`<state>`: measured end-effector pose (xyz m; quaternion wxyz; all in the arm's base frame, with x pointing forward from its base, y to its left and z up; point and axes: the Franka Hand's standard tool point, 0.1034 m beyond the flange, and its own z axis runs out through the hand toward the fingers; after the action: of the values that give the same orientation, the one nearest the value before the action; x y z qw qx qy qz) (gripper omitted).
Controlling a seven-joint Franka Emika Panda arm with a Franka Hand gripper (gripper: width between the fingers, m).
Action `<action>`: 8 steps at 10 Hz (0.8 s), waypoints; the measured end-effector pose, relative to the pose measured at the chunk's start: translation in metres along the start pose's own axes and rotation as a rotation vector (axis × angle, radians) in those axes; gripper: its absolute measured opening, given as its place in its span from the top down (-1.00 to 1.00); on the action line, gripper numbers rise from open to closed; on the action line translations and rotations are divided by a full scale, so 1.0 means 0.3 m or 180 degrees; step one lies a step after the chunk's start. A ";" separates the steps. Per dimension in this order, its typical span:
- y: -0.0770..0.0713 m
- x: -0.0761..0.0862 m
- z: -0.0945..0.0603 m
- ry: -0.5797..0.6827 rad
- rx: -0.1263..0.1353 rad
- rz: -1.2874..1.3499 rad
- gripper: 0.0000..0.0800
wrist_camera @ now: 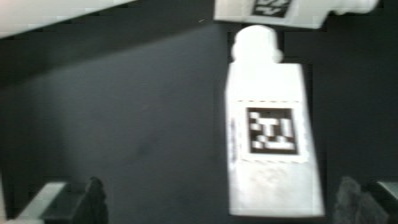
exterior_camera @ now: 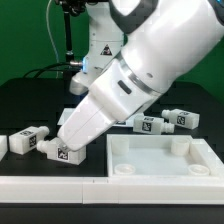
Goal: Assemble one leg
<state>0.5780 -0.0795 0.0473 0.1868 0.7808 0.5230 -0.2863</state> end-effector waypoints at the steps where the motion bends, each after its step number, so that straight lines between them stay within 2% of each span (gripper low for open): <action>1: 0.006 -0.005 -0.001 0.0001 0.0002 0.0017 -0.62; 4: 0.002 0.002 -0.002 0.0002 0.0001 0.0003 -0.62; 5: 0.002 0.005 -0.001 -0.0020 -0.0021 0.0051 -0.62; 6: -0.013 0.020 0.002 -0.0143 -0.0096 0.0201 -0.62; 7: -0.038 0.036 0.003 -0.0291 -0.0099 0.0294 -0.62; 8: -0.041 0.038 0.012 -0.0304 -0.0094 0.0283 -0.62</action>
Offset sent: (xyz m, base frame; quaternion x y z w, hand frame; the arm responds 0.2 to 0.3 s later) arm 0.0000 0.0000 0.0000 0.0000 0.0000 0.0000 1.0000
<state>0.5692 -0.0688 0.0373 0.2356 0.7858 0.4825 -0.3069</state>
